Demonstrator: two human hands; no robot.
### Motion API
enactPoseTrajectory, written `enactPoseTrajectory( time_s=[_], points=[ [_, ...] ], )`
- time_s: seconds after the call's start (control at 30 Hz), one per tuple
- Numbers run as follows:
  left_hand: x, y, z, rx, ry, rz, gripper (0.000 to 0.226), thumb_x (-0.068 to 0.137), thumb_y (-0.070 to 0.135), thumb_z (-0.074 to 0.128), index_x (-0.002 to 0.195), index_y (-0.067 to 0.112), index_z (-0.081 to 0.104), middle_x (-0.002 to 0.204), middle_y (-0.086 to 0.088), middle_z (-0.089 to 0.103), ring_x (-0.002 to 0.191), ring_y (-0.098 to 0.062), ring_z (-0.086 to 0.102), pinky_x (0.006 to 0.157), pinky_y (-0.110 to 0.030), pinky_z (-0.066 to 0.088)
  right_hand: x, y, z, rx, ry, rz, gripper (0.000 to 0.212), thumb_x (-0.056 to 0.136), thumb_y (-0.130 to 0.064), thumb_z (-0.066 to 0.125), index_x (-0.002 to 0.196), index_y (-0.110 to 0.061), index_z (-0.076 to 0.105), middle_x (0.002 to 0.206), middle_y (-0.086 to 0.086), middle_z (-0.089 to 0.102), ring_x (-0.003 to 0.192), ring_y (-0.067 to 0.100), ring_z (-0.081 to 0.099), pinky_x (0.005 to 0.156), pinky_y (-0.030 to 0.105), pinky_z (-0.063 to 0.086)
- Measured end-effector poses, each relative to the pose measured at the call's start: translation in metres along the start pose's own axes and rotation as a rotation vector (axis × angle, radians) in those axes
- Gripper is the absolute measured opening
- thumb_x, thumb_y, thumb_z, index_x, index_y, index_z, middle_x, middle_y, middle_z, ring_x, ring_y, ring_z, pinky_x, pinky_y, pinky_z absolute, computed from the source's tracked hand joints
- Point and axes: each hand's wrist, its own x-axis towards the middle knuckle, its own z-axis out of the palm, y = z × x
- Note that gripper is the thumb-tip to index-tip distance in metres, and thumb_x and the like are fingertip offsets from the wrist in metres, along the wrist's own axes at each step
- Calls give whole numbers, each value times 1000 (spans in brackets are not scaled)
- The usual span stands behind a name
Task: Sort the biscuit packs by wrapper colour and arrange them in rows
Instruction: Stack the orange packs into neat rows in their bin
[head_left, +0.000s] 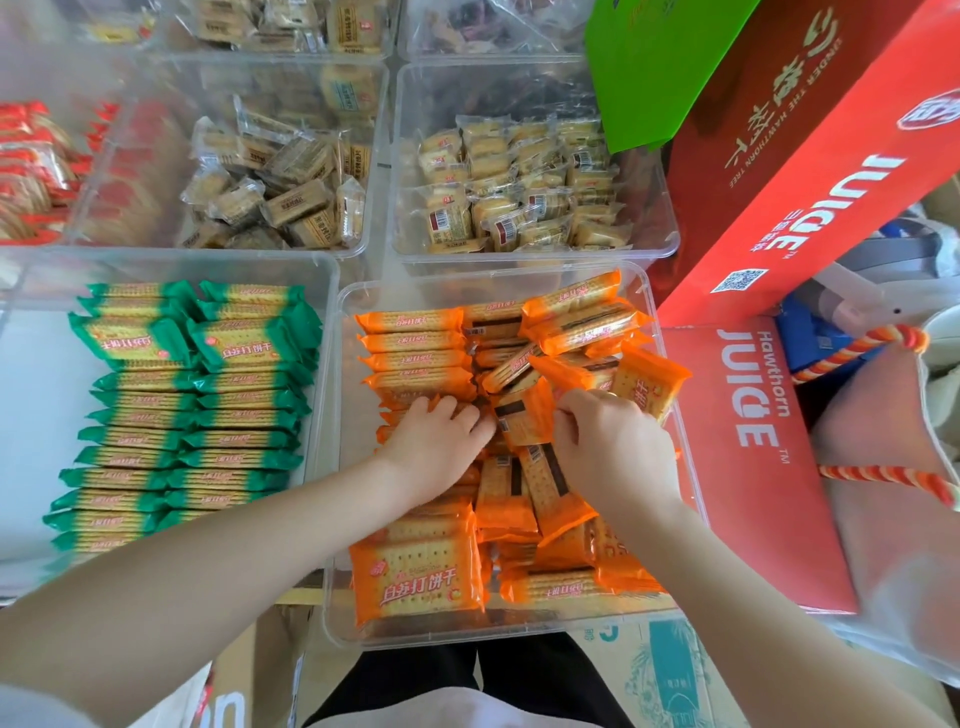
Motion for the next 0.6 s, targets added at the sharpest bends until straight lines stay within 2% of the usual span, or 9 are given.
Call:
enactPoseTrajectory(
  time_s=[0.07, 0.13, 0.2, 0.27, 0.3, 0.37, 0.43, 0.53, 0.6],
  points=[
    [-8, -12, 5, -6, 111, 141, 43, 84, 5, 57, 123, 21, 54, 112, -12, 60, 104, -36, 56, 81, -46, 46, 0, 2, 0, 28, 36, -6, 20, 92, -18, 46, 81, -9, 61, 66, 2, 58, 54, 30, 56, 46, 26, 44],
    [-14, -17, 7, 73, 106, 171, 38, 63, 3, 74, 96, 21, 68, 91, -11, 66, 89, -37, 63, 68, -44, 52, 0, 4, 2, 32, 58, -18, 20, 91, -16, 48, 79, -8, 62, 63, 3, 57, 50, 29, 55, 44, 27, 44],
    [-16, -14, 6, 118, 111, 127, 29, 54, 6, 80, 77, 20, 70, 85, -11, 66, 84, -36, 64, 64, -42, 53, 1, 4, 2, 29, 64, -27, 21, 91, -16, 47, 79, -8, 62, 63, 3, 58, 50, 29, 56, 44, 27, 46],
    [-17, -8, -2, 142, 93, 107, 18, 58, 11, 79, 73, 19, 71, 91, -12, 66, 86, -34, 62, 67, -41, 51, 1, 4, 1, 32, 60, -37, 22, 92, -17, 46, 81, -8, 63, 65, 3, 59, 52, 28, 57, 45, 28, 47],
    [-17, -3, -4, 147, 83, 105, 13, 69, 13, 72, 81, 18, 71, 102, -13, 64, 94, -34, 59, 74, -42, 49, 1, 4, 1, 34, 56, -40, 22, 92, -18, 45, 83, -9, 63, 66, 4, 60, 53, 28, 57, 46, 29, 48],
    [-12, 5, -1, 125, 31, 49, 27, 90, 11, 46, 108, 16, 65, 128, -14, 49, 114, -35, 45, 89, -44, 39, 2, 3, 0, 45, 48, -39, 23, 93, -19, 44, 85, -10, 63, 69, 4, 61, 56, 29, 58, 49, 32, 51],
    [-6, 5, -4, 81, -73, 40, 36, 96, 11, 33, 124, 15, 54, 140, -14, 35, 125, -34, 32, 98, -45, 31, 3, 2, -1, 45, 15, -20, 23, 94, -20, 41, 87, -11, 61, 68, 3, 60, 58, 28, 58, 51, 32, 51],
    [-3, -15, 0, -94, -140, 114, 40, 97, 21, 39, 137, 25, 42, 150, -8, 22, 136, -28, 19, 108, -42, 24, 5, 1, 1, -96, -123, 22, 17, 94, -16, 39, 85, -13, 53, 61, -1, 44, 59, 27, 51, 47, 25, 39],
    [-15, -30, 2, -222, -13, 133, 51, 94, 26, 51, 142, 26, 35, 150, -9, 24, 136, -28, 26, 107, -44, 31, 4, -3, -5, -240, -206, 28, 12, 92, -9, 41, 83, -14, 48, 63, -3, 40, 66, 27, 55, 48, 24, 36]
  ],
)
